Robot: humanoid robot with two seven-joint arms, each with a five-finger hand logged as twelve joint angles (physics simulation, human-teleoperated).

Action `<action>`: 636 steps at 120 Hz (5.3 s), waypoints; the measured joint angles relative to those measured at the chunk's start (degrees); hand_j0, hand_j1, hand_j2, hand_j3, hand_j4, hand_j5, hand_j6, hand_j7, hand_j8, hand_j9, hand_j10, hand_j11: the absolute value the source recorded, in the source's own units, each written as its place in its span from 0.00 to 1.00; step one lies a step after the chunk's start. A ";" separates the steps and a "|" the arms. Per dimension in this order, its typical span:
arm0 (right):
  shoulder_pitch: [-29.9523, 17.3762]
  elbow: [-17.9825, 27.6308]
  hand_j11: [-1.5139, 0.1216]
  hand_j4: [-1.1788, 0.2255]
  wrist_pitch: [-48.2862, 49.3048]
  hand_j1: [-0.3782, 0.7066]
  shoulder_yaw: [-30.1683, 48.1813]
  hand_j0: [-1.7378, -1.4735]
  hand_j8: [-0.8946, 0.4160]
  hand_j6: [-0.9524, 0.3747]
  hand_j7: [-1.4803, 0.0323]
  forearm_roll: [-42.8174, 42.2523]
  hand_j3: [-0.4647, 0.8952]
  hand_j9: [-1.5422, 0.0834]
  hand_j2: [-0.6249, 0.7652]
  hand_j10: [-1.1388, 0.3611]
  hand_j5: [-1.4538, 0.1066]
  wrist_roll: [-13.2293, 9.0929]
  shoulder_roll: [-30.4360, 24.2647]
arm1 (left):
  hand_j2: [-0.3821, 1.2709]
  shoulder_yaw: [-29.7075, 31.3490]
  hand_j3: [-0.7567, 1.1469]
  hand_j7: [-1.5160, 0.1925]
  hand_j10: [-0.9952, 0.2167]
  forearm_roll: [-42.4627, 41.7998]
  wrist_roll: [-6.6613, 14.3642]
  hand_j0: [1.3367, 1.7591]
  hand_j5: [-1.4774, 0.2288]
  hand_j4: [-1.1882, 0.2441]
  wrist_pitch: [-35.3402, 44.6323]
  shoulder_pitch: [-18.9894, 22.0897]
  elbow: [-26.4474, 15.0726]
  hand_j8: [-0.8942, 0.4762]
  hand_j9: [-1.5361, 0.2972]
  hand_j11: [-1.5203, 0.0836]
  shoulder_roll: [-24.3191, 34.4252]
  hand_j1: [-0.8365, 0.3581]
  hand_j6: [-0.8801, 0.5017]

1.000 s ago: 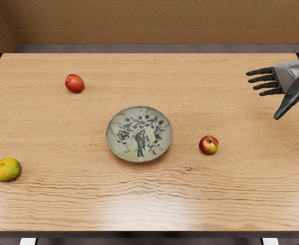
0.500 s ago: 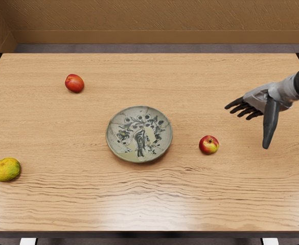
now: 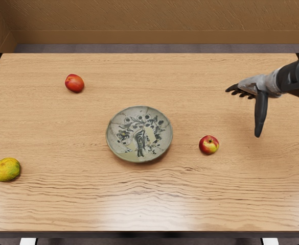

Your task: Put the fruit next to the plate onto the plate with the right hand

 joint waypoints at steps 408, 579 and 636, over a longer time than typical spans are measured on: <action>-15.21 20.33 0.51 0.47 -49.70 0.57 -10.67 0.31 0.29 0.36 0.53 -22.49 0.34 0.53 0.44 0.42 0.50 0.00 8.28 | 0.23 -0.09 0.40 0.89 0.82 0.00 0.00 0.76 0.87 0.83 0.00 0.15 -0.02 0.65 0.84 0.95 0.00 0.99 0.64; -12.80 20.34 0.36 0.39 -48.29 0.57 -8.37 0.32 0.30 0.37 0.38 -21.80 0.34 0.38 0.60 0.30 0.33 -0.01 8.59 | 0.23 -0.09 0.40 0.89 0.82 0.00 0.00 0.76 0.87 0.83 0.00 0.14 -0.01 0.65 0.84 0.95 0.00 0.99 0.64; -6.71 20.35 0.37 0.42 -46.32 0.61 -5.47 0.31 0.32 0.39 0.39 -16.70 0.34 0.39 0.61 0.32 0.34 0.00 12.75 | 0.23 -0.09 0.40 0.89 0.82 0.00 0.00 0.76 0.87 0.83 0.00 0.09 0.01 0.65 0.84 0.95 0.00 0.99 0.64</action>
